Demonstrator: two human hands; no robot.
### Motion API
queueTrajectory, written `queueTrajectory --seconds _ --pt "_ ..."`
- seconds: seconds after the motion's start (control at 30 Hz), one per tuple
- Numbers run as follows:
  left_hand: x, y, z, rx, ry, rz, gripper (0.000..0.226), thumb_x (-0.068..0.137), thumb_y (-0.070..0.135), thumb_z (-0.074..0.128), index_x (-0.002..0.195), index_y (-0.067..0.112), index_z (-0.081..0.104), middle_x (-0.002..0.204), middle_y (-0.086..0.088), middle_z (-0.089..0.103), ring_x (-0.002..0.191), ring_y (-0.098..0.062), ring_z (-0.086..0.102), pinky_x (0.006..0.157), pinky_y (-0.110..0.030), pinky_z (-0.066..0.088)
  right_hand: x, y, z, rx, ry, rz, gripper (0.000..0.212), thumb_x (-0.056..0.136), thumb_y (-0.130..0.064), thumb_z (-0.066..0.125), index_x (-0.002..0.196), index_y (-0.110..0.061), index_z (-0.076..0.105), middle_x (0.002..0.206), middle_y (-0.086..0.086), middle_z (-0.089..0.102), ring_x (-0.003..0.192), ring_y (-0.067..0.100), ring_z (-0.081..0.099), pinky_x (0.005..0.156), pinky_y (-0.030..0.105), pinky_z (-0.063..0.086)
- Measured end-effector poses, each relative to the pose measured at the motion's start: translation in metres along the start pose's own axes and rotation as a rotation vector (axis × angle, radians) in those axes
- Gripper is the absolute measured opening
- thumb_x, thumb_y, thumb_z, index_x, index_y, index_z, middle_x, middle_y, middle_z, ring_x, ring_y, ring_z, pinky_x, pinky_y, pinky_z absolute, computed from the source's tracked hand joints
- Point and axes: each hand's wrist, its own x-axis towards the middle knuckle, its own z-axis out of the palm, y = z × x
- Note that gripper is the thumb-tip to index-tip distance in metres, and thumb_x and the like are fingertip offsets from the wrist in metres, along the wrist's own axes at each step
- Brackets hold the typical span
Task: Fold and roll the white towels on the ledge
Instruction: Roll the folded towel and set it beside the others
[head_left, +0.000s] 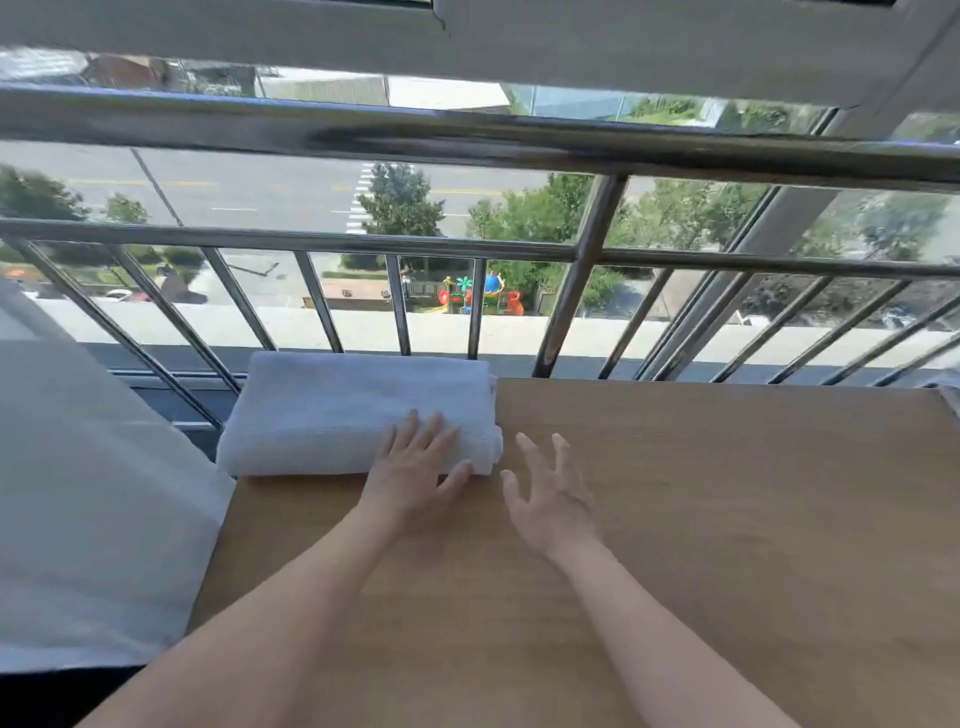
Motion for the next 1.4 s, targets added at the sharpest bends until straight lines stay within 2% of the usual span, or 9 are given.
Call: queueTrajectory --seconds 0.1,0.17,0.3,0.47,0.6,0.7,0.9,1.23,1.4 --pt "-0.019 0.057 0.008 -0.029 -0.026 0.117 0.066 0.101 0.059 0.033 0.158 0.028 0.024 0.164 0.005 0.027 0.152 -0.017 0.019 0.121 -0.037 0.018 -0.030 0.042 -0.029 0.030 0.006 0.039 0.056 0.100 -0.055 0.035 0.153 -0.043 0.021 0.166 0.002 0.001 0.147 0.032 0.022 0.116 0.046 0.024" --pt "-0.032 0.098 0.016 -0.061 0.024 0.140 0.066 0.101 0.058 0.038 0.157 0.025 0.027 0.160 0.002 0.037 0.147 -0.016 0.031 0.117 -0.034 0.025 -0.051 0.074 -0.049 0.069 0.016 0.063 0.056 0.101 -0.052 0.036 0.154 -0.042 0.020 0.166 0.002 -0.001 0.149 0.031 0.019 0.118 0.045 0.023" --pt "-0.054 0.190 0.044 -0.049 0.052 0.172 0.065 0.100 0.057 0.040 0.154 0.021 0.034 0.155 -0.001 0.043 0.145 -0.019 0.036 0.116 -0.035 0.028 -0.102 0.155 -0.090 0.086 0.066 0.121 0.056 0.102 -0.049 0.037 0.154 -0.042 0.020 0.167 -0.001 0.002 0.151 0.026 0.016 0.120 0.045 0.019" --pt "-0.072 0.318 0.093 0.052 0.046 0.350 0.058 0.101 0.054 0.042 0.147 0.020 0.044 0.148 -0.003 0.053 0.139 -0.021 0.044 0.110 -0.034 0.033 -0.170 0.276 -0.132 0.072 0.114 0.219 0.060 0.102 -0.050 0.034 0.157 -0.036 0.014 0.167 -0.003 0.008 0.152 0.030 0.013 0.121 0.046 0.014" --pt "-0.081 0.418 0.126 0.070 0.021 0.454 0.057 0.101 0.055 0.040 0.147 0.020 0.045 0.148 -0.004 0.052 0.138 -0.022 0.046 0.110 -0.034 0.033 -0.223 0.363 -0.172 0.028 0.133 0.298 0.062 0.102 -0.052 0.028 0.158 -0.034 0.008 0.167 -0.003 0.008 0.153 0.030 0.003 0.122 0.050 0.005" --pt "-0.085 0.483 0.146 0.053 0.000 0.520 0.058 0.101 0.057 0.037 0.147 0.022 0.043 0.149 -0.003 0.051 0.138 -0.022 0.045 0.111 -0.034 0.034 -0.249 0.418 -0.205 0.015 0.212 0.335 0.062 0.102 -0.051 0.030 0.158 -0.031 0.012 0.166 -0.002 0.014 0.152 0.030 0.006 0.121 0.050 0.008" --pt "-0.077 0.584 0.180 0.091 -0.057 0.614 0.060 0.101 0.059 0.033 0.147 0.022 0.042 0.149 -0.003 0.051 0.138 -0.023 0.045 0.111 -0.035 0.035 -0.277 0.506 -0.244 0.054 0.289 0.436 0.061 0.104 -0.048 0.028 0.159 -0.028 0.010 0.166 -0.003 0.014 0.153 0.028 0.007 0.121 0.049 0.009" --pt "0.006 0.739 0.239 0.061 -0.136 0.666 0.062 0.101 0.059 0.028 0.147 0.020 0.043 0.146 -0.005 0.053 0.137 -0.025 0.046 0.111 -0.039 0.035 -0.264 0.649 -0.294 0.115 0.288 0.549 0.062 0.104 -0.047 0.033 0.159 -0.027 0.011 0.165 -0.003 0.016 0.152 0.025 0.011 0.122 0.048 0.015" --pt "0.047 0.807 0.250 0.026 -0.156 0.669 0.063 0.101 0.059 0.028 0.147 0.019 0.042 0.149 -0.005 0.050 0.137 -0.025 0.045 0.111 -0.041 0.034 -0.237 0.704 -0.324 0.105 0.331 0.562 0.057 0.104 -0.042 0.037 0.155 -0.019 0.023 0.160 0.001 0.029 0.147 0.024 0.024 0.117 0.046 0.026"
